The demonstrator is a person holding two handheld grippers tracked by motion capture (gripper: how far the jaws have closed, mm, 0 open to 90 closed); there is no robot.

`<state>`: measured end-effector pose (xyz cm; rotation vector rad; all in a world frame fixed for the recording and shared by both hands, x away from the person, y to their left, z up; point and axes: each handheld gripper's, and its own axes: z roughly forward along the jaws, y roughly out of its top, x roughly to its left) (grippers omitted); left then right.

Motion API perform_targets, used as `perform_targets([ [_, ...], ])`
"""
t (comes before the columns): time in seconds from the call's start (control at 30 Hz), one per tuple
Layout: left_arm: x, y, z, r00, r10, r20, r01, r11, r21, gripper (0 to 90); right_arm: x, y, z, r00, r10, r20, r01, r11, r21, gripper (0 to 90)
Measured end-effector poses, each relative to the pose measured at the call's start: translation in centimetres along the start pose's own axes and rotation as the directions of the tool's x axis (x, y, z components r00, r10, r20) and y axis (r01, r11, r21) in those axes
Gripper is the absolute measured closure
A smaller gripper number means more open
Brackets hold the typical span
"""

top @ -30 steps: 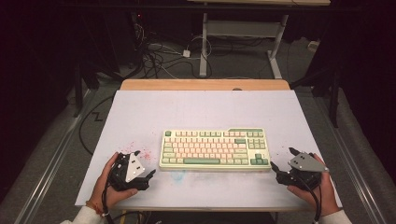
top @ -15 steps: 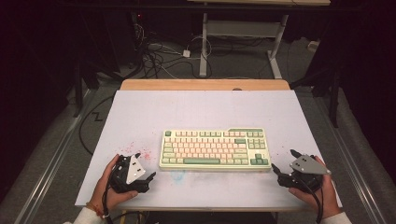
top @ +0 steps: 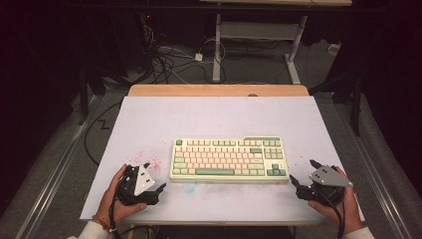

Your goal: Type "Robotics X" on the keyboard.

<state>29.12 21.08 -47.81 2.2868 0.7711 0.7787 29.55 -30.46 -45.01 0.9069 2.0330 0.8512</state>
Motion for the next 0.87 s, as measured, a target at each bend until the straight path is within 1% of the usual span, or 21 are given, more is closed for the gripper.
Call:
perform_targets([
  [0.23,-0.02,-0.02,0.09,1.0000,0.002,0.004,-0.002,1.0000,0.006,16.2,0.18,0.07,0.00,1.0000,-0.008,-0.002,0.008,1.000,0.001,21.0],
  [0.57,0.11,-0.03,0.21,1.0000,-0.006,0.005,0.005,1.0000,0.004,16.2,0.28,0.12,0.04,1.0000,-0.006,-0.007,0.006,1.000,-0.002,21.0],
  [0.7,0.27,-0.02,0.40,1.0000,-0.005,0.004,0.005,0.9999,0.014,16.2,0.30,0.12,0.13,0.9999,-0.011,-0.005,0.011,1.000,0.000,21.0],
  [0.87,0.50,0.07,0.50,0.9997,-0.022,0.005,0.022,0.9997,0.007,16.2,0.43,0.13,0.14,0.9997,-0.018,-0.014,0.018,1.000,-0.004,21.0],
])
